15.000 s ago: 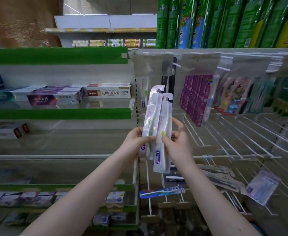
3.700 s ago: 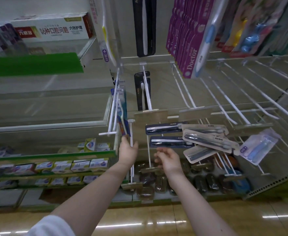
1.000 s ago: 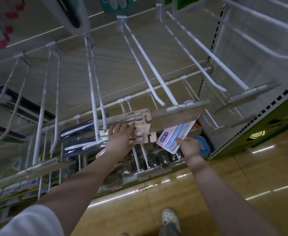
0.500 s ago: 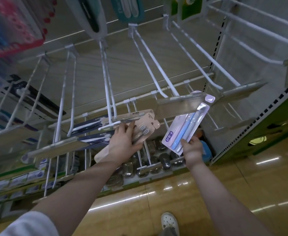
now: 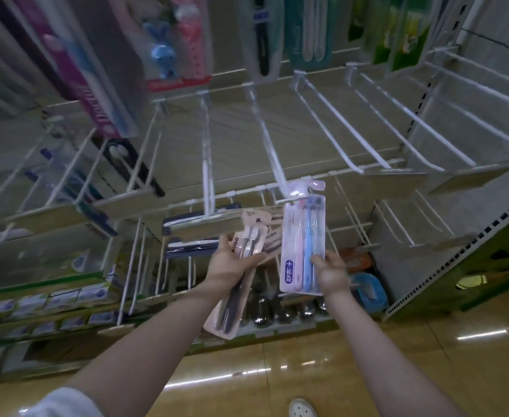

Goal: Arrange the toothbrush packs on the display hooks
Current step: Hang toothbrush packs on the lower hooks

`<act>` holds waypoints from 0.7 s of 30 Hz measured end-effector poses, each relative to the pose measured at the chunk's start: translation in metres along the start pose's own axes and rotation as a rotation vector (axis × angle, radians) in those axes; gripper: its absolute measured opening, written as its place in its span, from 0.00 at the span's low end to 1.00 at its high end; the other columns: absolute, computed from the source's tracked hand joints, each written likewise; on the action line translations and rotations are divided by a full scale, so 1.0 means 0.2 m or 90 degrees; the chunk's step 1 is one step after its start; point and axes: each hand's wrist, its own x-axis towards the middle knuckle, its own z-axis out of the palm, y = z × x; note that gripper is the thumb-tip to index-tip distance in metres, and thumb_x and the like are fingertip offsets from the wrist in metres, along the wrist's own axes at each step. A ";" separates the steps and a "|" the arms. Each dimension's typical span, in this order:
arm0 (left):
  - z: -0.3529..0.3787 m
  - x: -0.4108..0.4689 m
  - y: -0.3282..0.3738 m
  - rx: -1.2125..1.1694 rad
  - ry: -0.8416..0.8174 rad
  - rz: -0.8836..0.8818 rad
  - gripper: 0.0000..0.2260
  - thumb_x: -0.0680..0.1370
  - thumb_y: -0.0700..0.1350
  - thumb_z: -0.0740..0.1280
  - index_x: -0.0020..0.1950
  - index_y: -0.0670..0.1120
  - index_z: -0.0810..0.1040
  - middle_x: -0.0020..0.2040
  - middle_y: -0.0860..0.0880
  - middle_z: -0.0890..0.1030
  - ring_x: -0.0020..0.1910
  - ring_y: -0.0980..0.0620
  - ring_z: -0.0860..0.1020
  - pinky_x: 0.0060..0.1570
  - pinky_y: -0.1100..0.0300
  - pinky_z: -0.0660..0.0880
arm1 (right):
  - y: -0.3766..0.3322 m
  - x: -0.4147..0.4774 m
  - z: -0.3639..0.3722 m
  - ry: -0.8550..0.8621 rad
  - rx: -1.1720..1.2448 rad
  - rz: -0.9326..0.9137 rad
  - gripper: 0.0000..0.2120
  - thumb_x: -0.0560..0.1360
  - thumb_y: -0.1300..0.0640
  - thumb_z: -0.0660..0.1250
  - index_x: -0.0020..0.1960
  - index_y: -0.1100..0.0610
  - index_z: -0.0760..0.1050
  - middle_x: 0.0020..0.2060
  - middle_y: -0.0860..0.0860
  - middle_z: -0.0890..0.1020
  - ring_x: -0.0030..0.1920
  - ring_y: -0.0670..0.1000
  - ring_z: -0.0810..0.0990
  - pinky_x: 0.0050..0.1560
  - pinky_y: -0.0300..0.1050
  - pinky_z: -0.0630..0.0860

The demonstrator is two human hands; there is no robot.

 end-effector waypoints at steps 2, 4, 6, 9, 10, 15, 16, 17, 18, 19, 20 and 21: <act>-0.13 -0.04 -0.07 -0.088 0.006 -0.026 0.25 0.69 0.51 0.75 0.59 0.46 0.67 0.47 0.51 0.79 0.40 0.58 0.76 0.36 0.68 0.72 | 0.01 -0.08 0.12 -0.010 -0.008 -0.003 0.04 0.77 0.63 0.62 0.51 0.63 0.74 0.41 0.53 0.79 0.37 0.48 0.78 0.26 0.31 0.74; -0.25 -0.06 -0.13 -0.169 0.027 -0.065 0.22 0.73 0.52 0.71 0.60 0.43 0.69 0.52 0.46 0.79 0.43 0.54 0.76 0.41 0.63 0.71 | 0.03 -0.15 0.24 -0.015 -0.027 -0.008 0.05 0.77 0.62 0.64 0.51 0.62 0.74 0.42 0.54 0.80 0.37 0.48 0.78 0.27 0.31 0.74; -0.41 -0.10 -0.20 -0.256 0.052 -0.133 0.20 0.76 0.51 0.67 0.63 0.41 0.69 0.50 0.45 0.78 0.42 0.52 0.75 0.39 0.59 0.70 | 0.06 -0.24 0.39 -0.035 -0.034 -0.006 0.06 0.77 0.61 0.64 0.53 0.62 0.75 0.47 0.56 0.81 0.39 0.50 0.78 0.31 0.35 0.75; -0.62 -0.13 -0.30 -0.283 0.083 -0.160 0.18 0.78 0.46 0.65 0.64 0.40 0.68 0.51 0.44 0.77 0.40 0.52 0.73 0.34 0.60 0.67 | 0.10 -0.37 0.60 -0.068 -0.080 -0.009 0.10 0.77 0.58 0.65 0.54 0.63 0.74 0.52 0.59 0.80 0.44 0.54 0.79 0.41 0.42 0.76; -0.69 -0.15 -0.34 -0.282 0.094 -0.152 0.18 0.78 0.44 0.65 0.66 0.40 0.67 0.53 0.42 0.76 0.39 0.51 0.73 0.33 0.59 0.67 | 0.11 -0.42 0.67 -0.078 -0.083 -0.011 0.10 0.77 0.58 0.66 0.54 0.63 0.74 0.52 0.61 0.80 0.43 0.54 0.80 0.41 0.44 0.76; -0.94 -0.20 -0.49 -0.307 0.131 -0.129 0.18 0.76 0.40 0.66 0.65 0.41 0.68 0.48 0.44 0.77 0.42 0.47 0.75 0.41 0.57 0.72 | 0.15 -0.61 0.91 -0.090 -0.091 -0.028 0.09 0.78 0.56 0.63 0.55 0.61 0.72 0.44 0.54 0.78 0.37 0.48 0.78 0.27 0.37 0.71; -0.98 -0.20 -0.50 -0.318 0.134 -0.120 0.17 0.76 0.40 0.66 0.64 0.41 0.68 0.46 0.45 0.76 0.41 0.48 0.75 0.40 0.57 0.72 | 0.16 -0.65 0.94 -0.091 -0.104 -0.040 0.10 0.78 0.55 0.63 0.55 0.60 0.71 0.45 0.53 0.77 0.38 0.48 0.78 0.29 0.37 0.71; -1.01 -0.21 -0.52 -0.330 0.135 -0.112 0.16 0.77 0.40 0.66 0.63 0.41 0.69 0.44 0.47 0.76 0.40 0.50 0.75 0.39 0.57 0.72 | 0.16 -0.67 0.97 -0.092 -0.110 -0.056 0.10 0.78 0.55 0.64 0.56 0.59 0.71 0.47 0.53 0.77 0.40 0.48 0.78 0.32 0.38 0.72; -1.03 -0.21 -0.53 -0.339 0.133 -0.107 0.16 0.77 0.40 0.66 0.63 0.42 0.69 0.44 0.48 0.75 0.39 0.51 0.74 0.39 0.58 0.71 | 0.17 -0.70 0.99 -0.094 -0.112 -0.070 0.10 0.77 0.55 0.64 0.56 0.58 0.71 0.48 0.53 0.77 0.42 0.47 0.77 0.34 0.39 0.72; -1.05 -0.21 -0.54 -0.351 0.129 -0.103 0.16 0.77 0.40 0.66 0.63 0.42 0.69 0.45 0.48 0.76 0.39 0.52 0.74 0.38 0.58 0.71 | 0.17 -0.72 1.00 -0.097 -0.113 -0.080 0.10 0.77 0.55 0.64 0.55 0.58 0.71 0.49 0.52 0.77 0.42 0.47 0.77 0.36 0.39 0.72; -1.06 -0.22 -0.54 -0.363 0.125 -0.103 0.16 0.77 0.40 0.67 0.63 0.42 0.69 0.47 0.47 0.76 0.40 0.52 0.74 0.38 0.58 0.71 | 0.17 -0.73 1.01 -0.099 -0.112 -0.089 0.09 0.77 0.55 0.64 0.55 0.58 0.71 0.48 0.52 0.77 0.43 0.46 0.77 0.37 0.39 0.72; -1.07 -0.22 -0.53 -0.372 0.119 -0.104 0.17 0.76 0.41 0.67 0.63 0.42 0.69 0.50 0.45 0.77 0.41 0.51 0.75 0.40 0.57 0.71 | 0.17 -0.75 1.02 -0.099 -0.110 -0.096 0.09 0.77 0.56 0.65 0.54 0.57 0.71 0.47 0.52 0.78 0.42 0.46 0.77 0.37 0.39 0.72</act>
